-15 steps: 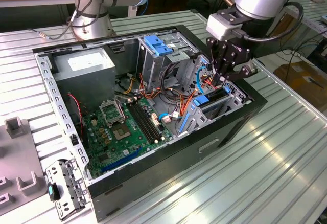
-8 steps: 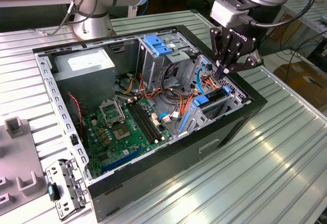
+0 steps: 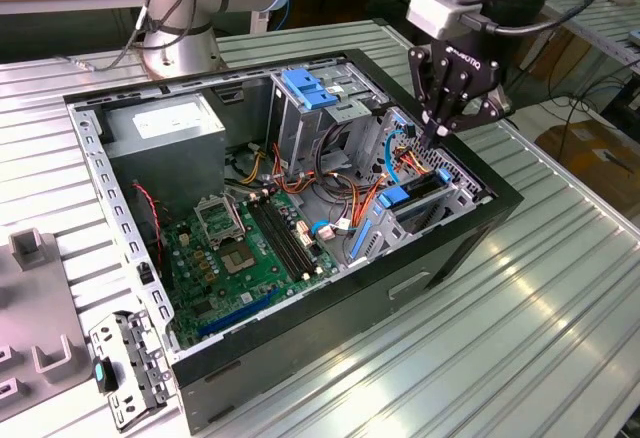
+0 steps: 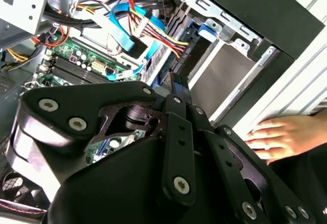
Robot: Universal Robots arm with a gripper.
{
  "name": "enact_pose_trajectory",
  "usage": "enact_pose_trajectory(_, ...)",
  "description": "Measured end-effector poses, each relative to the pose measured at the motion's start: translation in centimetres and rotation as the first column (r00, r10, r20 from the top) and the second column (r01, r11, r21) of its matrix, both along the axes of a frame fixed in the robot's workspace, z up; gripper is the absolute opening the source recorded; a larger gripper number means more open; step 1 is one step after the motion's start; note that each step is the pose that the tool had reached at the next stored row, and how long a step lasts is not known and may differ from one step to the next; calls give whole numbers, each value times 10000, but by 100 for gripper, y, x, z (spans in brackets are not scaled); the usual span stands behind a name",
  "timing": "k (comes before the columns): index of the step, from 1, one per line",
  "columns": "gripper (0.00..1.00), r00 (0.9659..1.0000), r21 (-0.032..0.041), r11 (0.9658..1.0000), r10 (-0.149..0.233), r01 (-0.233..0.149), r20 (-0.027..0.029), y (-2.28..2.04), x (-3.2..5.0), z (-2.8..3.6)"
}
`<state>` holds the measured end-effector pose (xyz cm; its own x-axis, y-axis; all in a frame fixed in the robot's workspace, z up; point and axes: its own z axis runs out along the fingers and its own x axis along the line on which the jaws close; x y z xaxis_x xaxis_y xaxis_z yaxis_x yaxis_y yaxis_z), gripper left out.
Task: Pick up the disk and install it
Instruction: 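Insert the second disk wire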
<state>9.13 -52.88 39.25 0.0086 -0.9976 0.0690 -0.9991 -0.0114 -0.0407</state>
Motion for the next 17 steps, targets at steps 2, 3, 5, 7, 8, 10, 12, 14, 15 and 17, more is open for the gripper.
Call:
enact_pose_trajectory(2, 11, 10000, -137, 9999, -1, 1, -11, 80, 2, 0)
enact_pose_trajectory(3, 11, 10000, -199, 9998, -1, 1, -14, 132, 4, 0)
enact_pose_trajectory(5, 11, 10000, -275, 9996, -1, 0, -20, 207, 9, 0)
enact_pose_trajectory(7, 11, 10000, -333, 9994, -2, 1, -24, 292, 14, 1)
enact_pose_trajectory(8, 11, 10000, -349, 9994, -2, 1, -28, 328, 17, 1)
enact_pose_trajectory(10, 11, 9999, -395, 9992, -1, -3, -112, 457, 36, 0)
enact_pose_trajectory(12, 11, 9998, -730, 9973, -9, -7, -214, 505, 46, -12)
enact_pose_trajectory(14, 11, 9998, -942, 9956, -13, -7, -220, 522, 50, -21)
enact_pose_trajectory(15, 11, 9997, -1035, 9946, -15, -8, -224, 536, 59, -27)
enact_pose_trajectory(17, 11, 9997, -1095, 9940, -17, -12, -256, 590, 100, -40)
